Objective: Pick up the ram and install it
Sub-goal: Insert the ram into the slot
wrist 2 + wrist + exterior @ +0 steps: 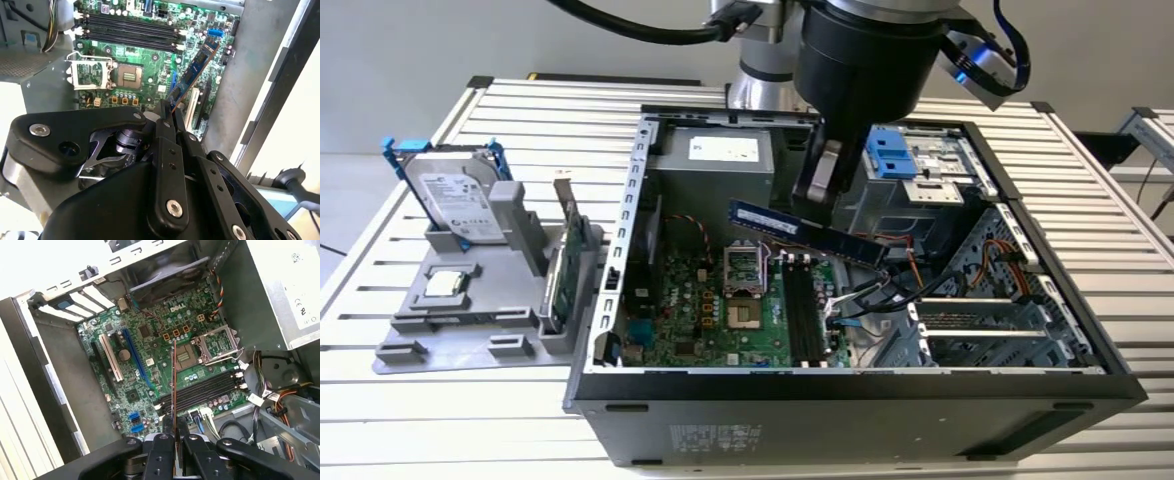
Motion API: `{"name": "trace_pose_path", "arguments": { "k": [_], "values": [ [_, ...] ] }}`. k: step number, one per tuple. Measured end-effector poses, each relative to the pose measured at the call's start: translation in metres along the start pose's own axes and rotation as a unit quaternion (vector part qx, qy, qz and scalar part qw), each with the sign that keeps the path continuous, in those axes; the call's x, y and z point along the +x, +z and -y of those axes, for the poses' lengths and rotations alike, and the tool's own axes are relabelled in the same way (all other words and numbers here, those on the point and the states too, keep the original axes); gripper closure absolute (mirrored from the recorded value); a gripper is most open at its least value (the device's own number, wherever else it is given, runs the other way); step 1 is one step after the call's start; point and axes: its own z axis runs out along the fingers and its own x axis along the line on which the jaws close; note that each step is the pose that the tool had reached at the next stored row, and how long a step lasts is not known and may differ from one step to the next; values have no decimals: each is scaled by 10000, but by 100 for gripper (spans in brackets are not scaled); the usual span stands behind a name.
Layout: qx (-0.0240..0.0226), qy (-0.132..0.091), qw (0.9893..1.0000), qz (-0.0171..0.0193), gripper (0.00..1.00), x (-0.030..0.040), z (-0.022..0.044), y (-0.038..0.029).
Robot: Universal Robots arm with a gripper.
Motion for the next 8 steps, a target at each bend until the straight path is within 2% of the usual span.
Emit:
{"name": "trace_pose_path", "arguments": {
  "k": [8],
  "values": [
    [-12, 333, 9994, 2, 100, 0, 0, 0]
  ]
}}
